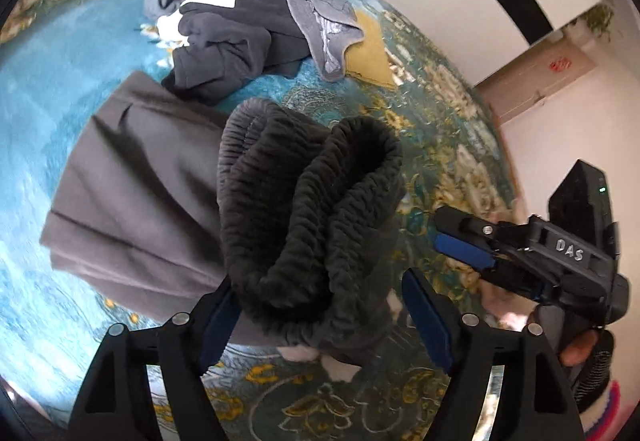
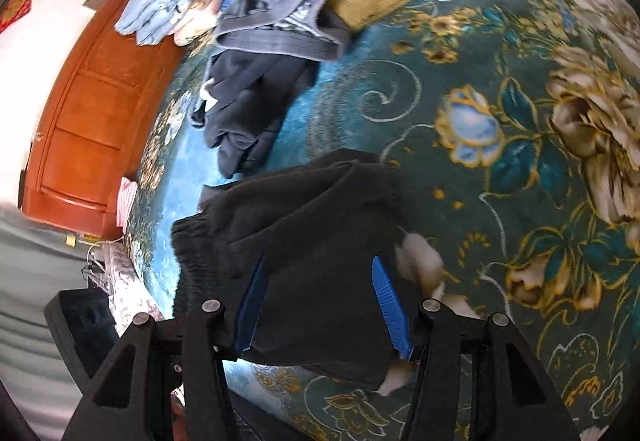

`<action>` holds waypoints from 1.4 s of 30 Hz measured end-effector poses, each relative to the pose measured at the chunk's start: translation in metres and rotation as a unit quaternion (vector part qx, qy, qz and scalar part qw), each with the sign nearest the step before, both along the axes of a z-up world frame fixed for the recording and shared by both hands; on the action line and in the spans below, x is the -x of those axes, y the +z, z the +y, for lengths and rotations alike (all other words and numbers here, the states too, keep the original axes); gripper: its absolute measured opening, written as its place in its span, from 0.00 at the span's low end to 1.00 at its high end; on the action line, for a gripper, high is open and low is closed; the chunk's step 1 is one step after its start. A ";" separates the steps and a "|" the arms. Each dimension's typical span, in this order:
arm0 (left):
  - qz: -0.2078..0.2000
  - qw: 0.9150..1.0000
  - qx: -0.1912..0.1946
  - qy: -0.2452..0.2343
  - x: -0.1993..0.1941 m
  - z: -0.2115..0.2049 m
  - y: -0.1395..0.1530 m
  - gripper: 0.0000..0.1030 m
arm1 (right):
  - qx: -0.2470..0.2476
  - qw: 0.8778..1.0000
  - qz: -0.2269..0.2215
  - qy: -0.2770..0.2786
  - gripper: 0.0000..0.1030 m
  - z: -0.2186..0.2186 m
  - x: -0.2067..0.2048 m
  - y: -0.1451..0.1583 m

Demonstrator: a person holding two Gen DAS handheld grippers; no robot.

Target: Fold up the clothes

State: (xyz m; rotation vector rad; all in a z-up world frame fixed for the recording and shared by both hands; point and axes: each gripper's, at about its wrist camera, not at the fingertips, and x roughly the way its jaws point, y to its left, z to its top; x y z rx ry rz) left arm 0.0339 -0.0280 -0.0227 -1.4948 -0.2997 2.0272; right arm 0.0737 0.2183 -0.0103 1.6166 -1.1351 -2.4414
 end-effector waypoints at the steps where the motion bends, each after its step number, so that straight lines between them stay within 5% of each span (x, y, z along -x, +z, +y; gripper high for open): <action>1: 0.006 1.000 0.009 0.001 0.000 0.002 0.000 0.65 | 0.002 1.000 -0.001 -0.004 0.54 0.003 0.000 -0.002; 2: 0.011 1.000 0.018 0.003 0.000 0.004 0.001 0.54 | 0.004 1.000 -0.001 -0.006 0.54 0.005 -0.001 -0.002; 7: 0.031 0.999 0.008 0.006 -0.004 -0.002 0.010 0.39 | 0.015 1.000 -0.003 -0.007 0.54 0.008 0.000 -0.008; 15: 0.073 0.988 -0.114 0.074 0.019 -0.062 0.066 0.36 | 0.012 0.999 0.026 -0.017 0.54 0.013 -0.007 0.003; 21: -0.015 0.977 -0.127 0.171 0.048 -0.126 0.004 0.36 | 0.009 0.999 0.036 0.013 0.54 -0.007 0.004 0.006; 25: -0.075 0.958 -0.159 0.227 0.045 -0.155 -0.047 0.36 | -0.002 0.997 0.046 0.057 0.54 -0.035 0.015 0.010; 33: -0.049 0.953 -0.208 0.214 0.058 -0.154 -0.026 0.36 | -0.011 0.989 0.050 0.138 0.54 -0.092 0.032 0.009; 39: -0.069 0.957 -0.177 0.217 0.080 -0.158 -0.039 0.37 | -0.016 0.984 0.070 0.161 0.54 -0.114 0.052 0.019; 42: -0.117 0.938 -0.192 0.263 0.075 -0.174 -0.079 0.37 | -0.031 0.980 0.084 0.178 0.54 -0.127 0.066 0.020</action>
